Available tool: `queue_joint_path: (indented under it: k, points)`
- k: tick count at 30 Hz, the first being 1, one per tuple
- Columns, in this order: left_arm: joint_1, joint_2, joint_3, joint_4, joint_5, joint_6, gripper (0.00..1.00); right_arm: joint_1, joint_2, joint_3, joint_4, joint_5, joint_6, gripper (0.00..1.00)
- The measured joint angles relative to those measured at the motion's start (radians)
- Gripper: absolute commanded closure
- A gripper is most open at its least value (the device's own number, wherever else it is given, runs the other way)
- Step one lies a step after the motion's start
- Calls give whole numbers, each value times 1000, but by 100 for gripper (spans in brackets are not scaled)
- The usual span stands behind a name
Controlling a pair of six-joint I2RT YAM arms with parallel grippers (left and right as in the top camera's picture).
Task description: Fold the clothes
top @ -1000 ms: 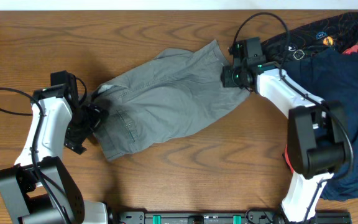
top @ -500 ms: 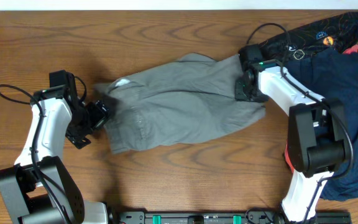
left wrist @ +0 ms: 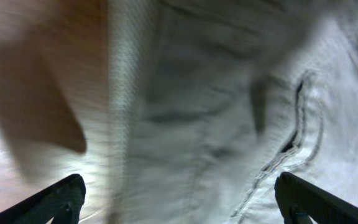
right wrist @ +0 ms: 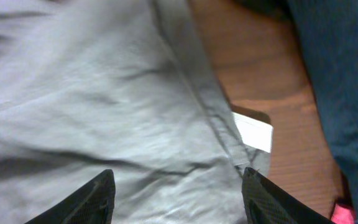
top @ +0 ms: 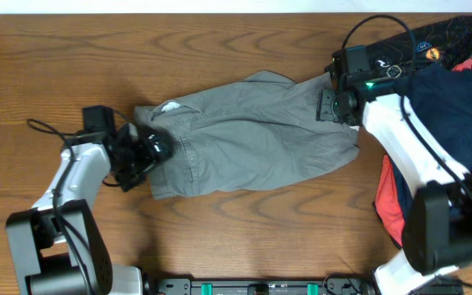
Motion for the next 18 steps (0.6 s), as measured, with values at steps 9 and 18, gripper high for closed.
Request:
queue_joint_path:
  k: [9,18]
  points:
    - [-113,50,-6,52,24,13,30,51,-26,0,-13,-156,-105,36]
    - [-31,14,11,-35,-53,17,2,60,-26,0,-13,-179,-124,35]
